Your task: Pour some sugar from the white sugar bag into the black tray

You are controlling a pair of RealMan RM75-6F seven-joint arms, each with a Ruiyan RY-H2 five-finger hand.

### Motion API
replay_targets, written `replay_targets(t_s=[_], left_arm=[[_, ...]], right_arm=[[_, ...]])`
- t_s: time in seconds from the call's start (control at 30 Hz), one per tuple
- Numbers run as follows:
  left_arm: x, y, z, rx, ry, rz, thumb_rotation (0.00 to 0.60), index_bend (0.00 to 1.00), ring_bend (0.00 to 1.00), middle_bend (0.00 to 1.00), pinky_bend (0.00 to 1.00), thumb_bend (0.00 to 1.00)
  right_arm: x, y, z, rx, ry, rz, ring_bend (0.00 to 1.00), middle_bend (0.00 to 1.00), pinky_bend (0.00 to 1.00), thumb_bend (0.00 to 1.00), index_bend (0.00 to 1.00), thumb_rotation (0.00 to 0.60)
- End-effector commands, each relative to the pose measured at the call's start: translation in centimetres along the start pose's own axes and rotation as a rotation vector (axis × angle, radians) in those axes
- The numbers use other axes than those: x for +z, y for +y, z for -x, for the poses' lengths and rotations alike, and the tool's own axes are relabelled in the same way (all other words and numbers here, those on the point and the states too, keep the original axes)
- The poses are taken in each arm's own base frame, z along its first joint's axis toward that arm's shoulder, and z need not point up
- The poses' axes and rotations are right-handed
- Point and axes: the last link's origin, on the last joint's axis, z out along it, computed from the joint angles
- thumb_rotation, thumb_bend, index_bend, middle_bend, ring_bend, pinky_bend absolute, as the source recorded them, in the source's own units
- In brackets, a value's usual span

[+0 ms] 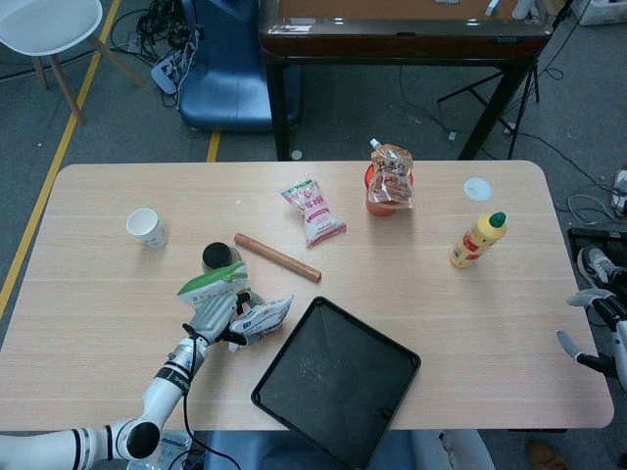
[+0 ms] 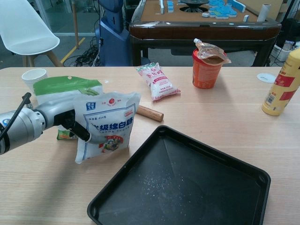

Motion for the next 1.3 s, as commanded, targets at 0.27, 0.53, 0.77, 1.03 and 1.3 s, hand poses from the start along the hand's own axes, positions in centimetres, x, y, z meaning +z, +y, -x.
replay_targets(t_s=[0.27,0.53,0.77,1.03,1.3], left_arm=[[0.0,0.5,0.3,-0.014,-0.035,0.021,0.6,0.12,0.4,0.39,0.59,0.22],[-0.2,0.5,0.3,-0.006,-0.052,0.016,0.6,0.0,0.22,0.21,0.51,0.22],[-0.7,0.7,0.1,-0.014,-0.076,0.018,0.6,0.0,0.21,0.19,0.49,0.22],[-1.7,1.3,0.0,-0.022,-0.117,0.034,0.6,0.0,0.21,0.18,0.49,0.22],[-2.3,1.7,0.0,-0.022,-0.153,0.038,0.6,0.0,0.19,0.17,0.48,0.22]], right_arm=[[-0.1,0.1,0.0,-0.003,-0.002,0.004,0.22,0.37,0.24,0.23,0.4,0.6],[0.1,0.0,0.2,-0.001,-0.006,0.003,0.22,0.37,0.24,0.23,0.4,0.6],[0.3,0.0,0.3,-0.001,-0.009,0.0,0.22,0.37,0.24,0.23,0.4,0.6],[0.3,0.1,0.5,0.001,-0.014,0.002,0.21,0.37,0.24,0.23,0.4,0.6],[0.4,0.1,0.5,0.003,-0.013,0.002,0.21,0.37,0.24,0.23,0.4,0.6]])
